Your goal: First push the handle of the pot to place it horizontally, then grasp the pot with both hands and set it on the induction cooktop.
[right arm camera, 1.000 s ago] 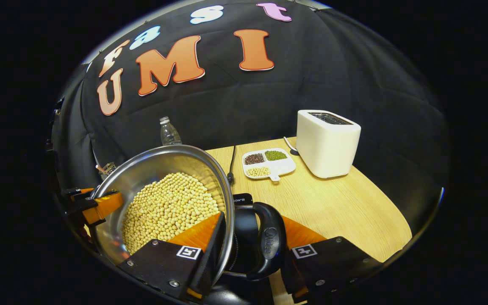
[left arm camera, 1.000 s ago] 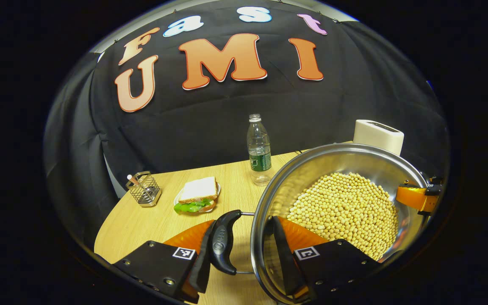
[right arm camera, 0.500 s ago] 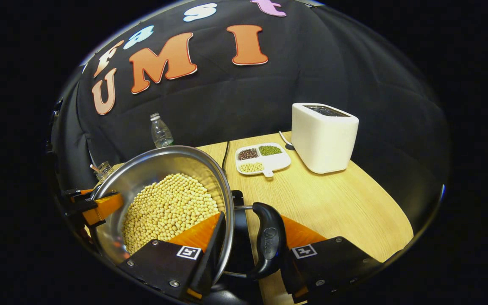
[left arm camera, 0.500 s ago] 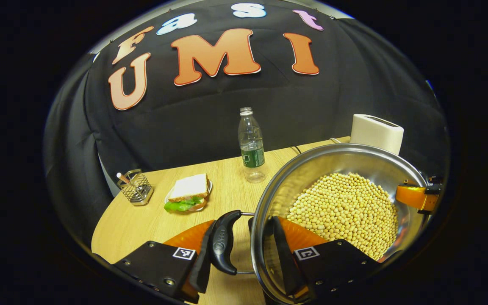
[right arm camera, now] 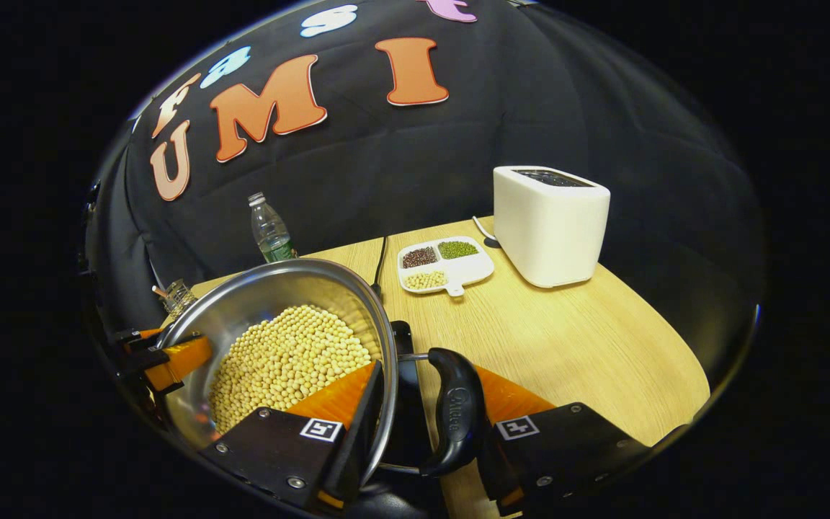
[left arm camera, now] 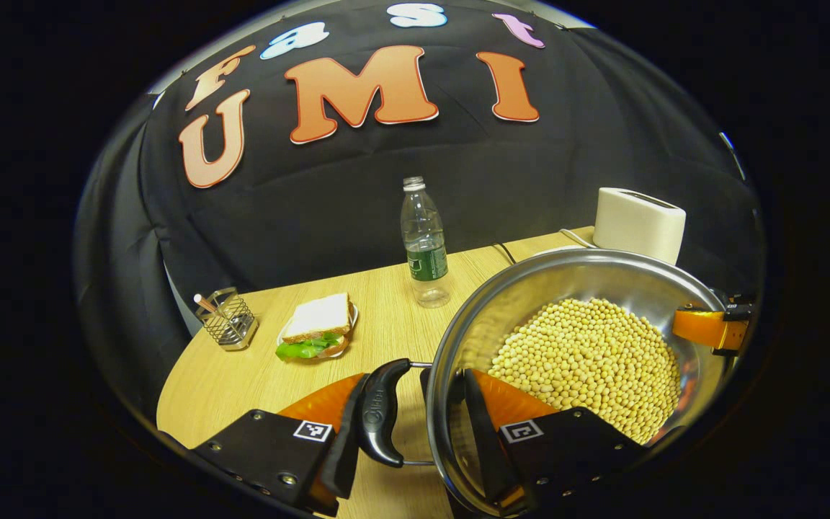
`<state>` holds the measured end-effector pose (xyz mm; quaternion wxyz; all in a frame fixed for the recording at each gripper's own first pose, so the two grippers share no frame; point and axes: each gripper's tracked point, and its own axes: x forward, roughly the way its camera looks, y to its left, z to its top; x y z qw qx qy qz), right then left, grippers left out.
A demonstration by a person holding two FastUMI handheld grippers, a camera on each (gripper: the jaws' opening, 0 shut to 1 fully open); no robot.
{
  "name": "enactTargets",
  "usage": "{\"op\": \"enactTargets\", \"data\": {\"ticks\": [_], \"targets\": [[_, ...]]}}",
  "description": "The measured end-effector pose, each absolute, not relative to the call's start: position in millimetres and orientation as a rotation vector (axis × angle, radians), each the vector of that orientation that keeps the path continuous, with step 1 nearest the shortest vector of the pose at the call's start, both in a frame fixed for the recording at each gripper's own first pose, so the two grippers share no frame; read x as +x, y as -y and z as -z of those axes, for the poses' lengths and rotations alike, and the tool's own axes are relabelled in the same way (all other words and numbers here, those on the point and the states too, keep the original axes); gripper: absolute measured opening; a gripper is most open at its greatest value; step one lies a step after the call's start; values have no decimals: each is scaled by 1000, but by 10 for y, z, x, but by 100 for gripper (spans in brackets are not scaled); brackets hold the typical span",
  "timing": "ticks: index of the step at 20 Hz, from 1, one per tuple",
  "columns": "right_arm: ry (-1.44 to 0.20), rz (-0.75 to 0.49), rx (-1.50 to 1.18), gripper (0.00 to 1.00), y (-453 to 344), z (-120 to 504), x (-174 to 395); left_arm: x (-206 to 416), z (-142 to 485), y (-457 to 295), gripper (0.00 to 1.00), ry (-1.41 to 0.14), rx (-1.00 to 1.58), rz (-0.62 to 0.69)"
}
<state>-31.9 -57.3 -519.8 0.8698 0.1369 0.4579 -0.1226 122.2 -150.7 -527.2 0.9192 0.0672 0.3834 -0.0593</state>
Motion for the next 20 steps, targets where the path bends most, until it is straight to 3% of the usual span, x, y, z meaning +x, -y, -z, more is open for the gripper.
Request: {"op": "enactTargets", "data": {"ticks": [8, 15, 20], "targets": [[-994, 261, 318, 63, 572, 5262, -326, 1204, 5319, 1492, 69, -800, 117, 130], [-978, 242, 242, 83, 564, 5063, -290, 1135, 5240, 1445, 70, -791, 39, 125], [-819, 227, 176, 91, 647, 4390, -46, 1230, 4715, 1227, 71, -691, 13, 86]]}}
